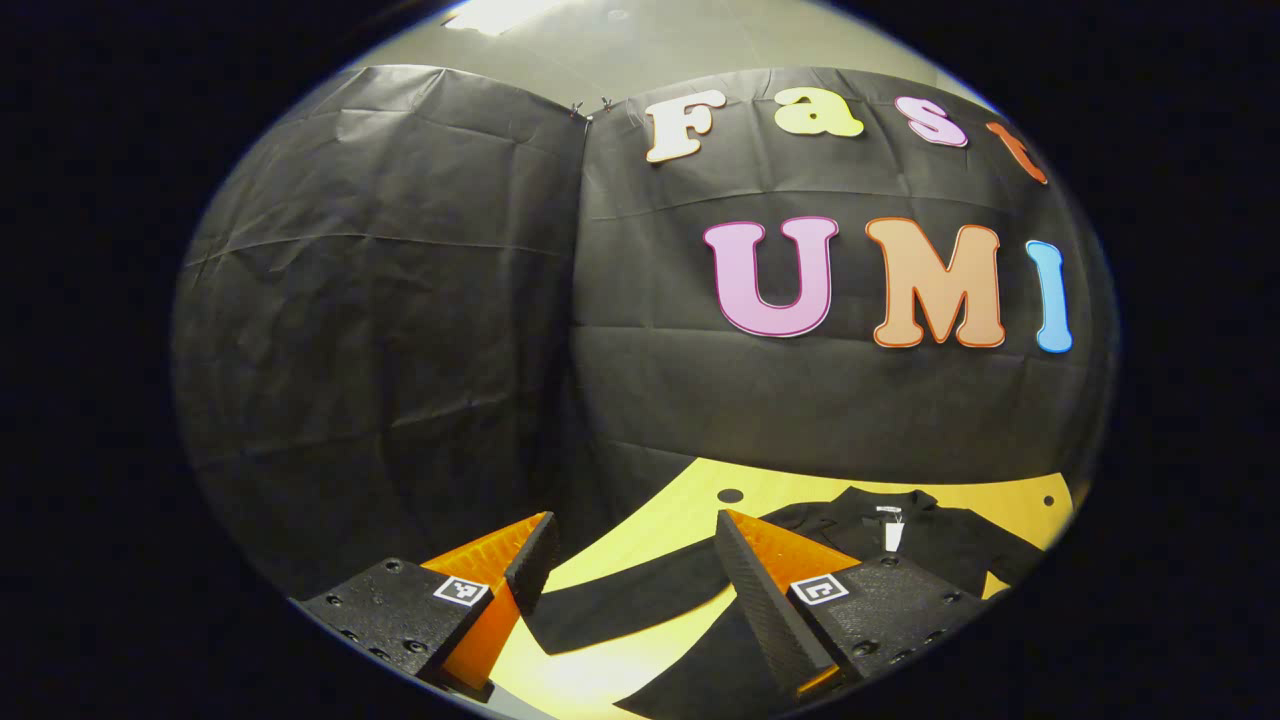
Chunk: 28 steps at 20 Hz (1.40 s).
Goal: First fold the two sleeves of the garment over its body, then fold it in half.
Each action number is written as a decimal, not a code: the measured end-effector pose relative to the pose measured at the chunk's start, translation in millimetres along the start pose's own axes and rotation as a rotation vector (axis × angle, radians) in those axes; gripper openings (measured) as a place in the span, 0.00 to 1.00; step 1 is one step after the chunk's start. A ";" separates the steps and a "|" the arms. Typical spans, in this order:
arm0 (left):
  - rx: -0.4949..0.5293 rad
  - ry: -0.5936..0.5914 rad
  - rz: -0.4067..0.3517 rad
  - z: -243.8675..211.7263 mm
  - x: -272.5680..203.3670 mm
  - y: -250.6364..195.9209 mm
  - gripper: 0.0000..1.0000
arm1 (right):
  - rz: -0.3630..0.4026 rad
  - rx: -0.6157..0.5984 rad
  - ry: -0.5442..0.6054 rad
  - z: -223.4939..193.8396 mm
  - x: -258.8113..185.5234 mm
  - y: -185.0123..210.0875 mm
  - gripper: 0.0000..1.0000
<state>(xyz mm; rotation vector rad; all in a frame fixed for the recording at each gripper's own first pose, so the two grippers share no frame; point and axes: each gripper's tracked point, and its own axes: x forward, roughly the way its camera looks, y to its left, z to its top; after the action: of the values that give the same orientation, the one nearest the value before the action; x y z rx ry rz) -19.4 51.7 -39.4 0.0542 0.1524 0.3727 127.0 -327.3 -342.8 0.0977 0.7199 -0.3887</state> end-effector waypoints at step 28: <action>-0.063 0.031 -0.048 -12.3 3.1 -9.7 0.93 | 0.072 -0.031 -0.038 -5.9 6.4 33.4 0.03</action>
<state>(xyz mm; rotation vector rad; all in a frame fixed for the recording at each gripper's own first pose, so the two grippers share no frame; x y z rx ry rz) -15.0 44.1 -52.7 -0.0171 0.1727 0.3301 140.4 -297.1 -353.0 0.0861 0.6827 -0.3099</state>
